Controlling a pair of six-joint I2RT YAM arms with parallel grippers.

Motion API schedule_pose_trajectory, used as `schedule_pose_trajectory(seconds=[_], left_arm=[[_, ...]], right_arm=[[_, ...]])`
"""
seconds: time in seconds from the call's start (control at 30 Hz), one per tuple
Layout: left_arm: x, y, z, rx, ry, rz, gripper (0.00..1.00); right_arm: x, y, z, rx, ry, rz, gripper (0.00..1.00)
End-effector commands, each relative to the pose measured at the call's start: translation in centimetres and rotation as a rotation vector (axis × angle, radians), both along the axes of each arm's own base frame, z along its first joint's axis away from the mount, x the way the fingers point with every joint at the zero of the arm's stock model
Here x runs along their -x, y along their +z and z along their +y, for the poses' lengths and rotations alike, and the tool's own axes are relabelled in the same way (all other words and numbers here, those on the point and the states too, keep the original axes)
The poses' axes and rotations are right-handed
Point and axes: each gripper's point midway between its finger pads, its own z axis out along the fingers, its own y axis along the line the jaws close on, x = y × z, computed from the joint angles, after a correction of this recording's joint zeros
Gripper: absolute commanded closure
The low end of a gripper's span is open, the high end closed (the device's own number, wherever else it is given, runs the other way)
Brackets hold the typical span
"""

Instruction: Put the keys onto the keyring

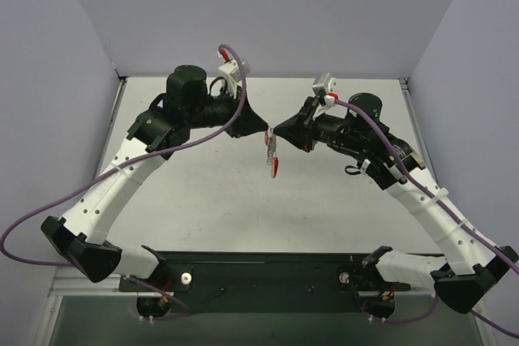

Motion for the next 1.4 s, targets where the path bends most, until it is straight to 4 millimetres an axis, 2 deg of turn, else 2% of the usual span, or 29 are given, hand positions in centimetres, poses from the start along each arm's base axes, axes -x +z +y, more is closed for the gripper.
schedule_pose_trajectory(seconds=[0.0,0.2,0.37,0.4,0.43,0.5,0.57,0.63,0.67,0.73,0.8,0.83,1.07,1.3,1.37], left_arm=[[-1.2,-1.7,1.1,-0.068,0.047,0.03,1.0],[-1.3,-2.2,1.2,-0.078,0.049,0.042,1.0],[-1.2,-1.6,1.3,-0.065,0.044,0.021,0.99],[-1.1,-1.3,1.4,-0.058,0.042,0.011,0.94],[-1.1,-1.0,1.4,-0.051,0.041,0.004,0.76],[-1.0,-0.5,1.6,-0.033,0.044,-0.018,0.63],[-1.1,-0.1,1.8,-0.017,0.049,-0.04,0.45],[-1.0,1.1,2.2,0.018,0.051,-0.089,0.38],[-0.9,0.9,2.3,0.025,0.049,-0.092,0.37],[-0.6,2.4,2.7,0.088,0.04,-0.136,0.36],[-0.3,2.5,3.1,0.13,0.032,-0.118,0.34],[0.1,3.3,2.9,0.168,-0.012,-0.14,0.34],[0.9,5.2,3.2,0.256,-0.061,-0.211,0.33],[1.5,4.7,2.5,0.275,-0.161,-0.269,0.32],[1.3,4.3,2.6,0.275,-0.136,-0.253,0.32]], right_arm=[[0.9,6.3,-0.6,-0.148,-0.001,-0.173,1.0],[0.9,6.6,-0.6,-0.16,-0.007,-0.18,1.0],[0.9,6.4,-0.4,-0.156,0.005,-0.174,1.0],[0.9,6.4,-0.4,-0.154,0.006,-0.174,1.0],[0.9,6.3,-0.3,-0.152,0.008,-0.17,1.0],[0.9,6.1,-0.3,-0.148,0.011,-0.166,1.0],[0.9,5.9,-0.3,-0.144,0.012,-0.161,1.0],[1.0,6.0,-0.3,-0.143,0.015,-0.162,1.0],[1.1,6.1,-0.4,-0.146,0.016,-0.166,1.0],[1.1,6.1,-0.4,-0.148,0.012,-0.169,1.0],[1.3,6.3,-0.5,-0.152,0.019,-0.172,1.0],[1.3,6.3,-0.5,-0.153,0.017,-0.171,1.0],[1.4,6.4,-0.3,-0.157,0.028,-0.17,1.0],[1.8,6.8,-0.2,-0.17,0.045,-0.172,1.0],[1.5,6.8,-0.3,-0.172,0.028,-0.171,1.0]])
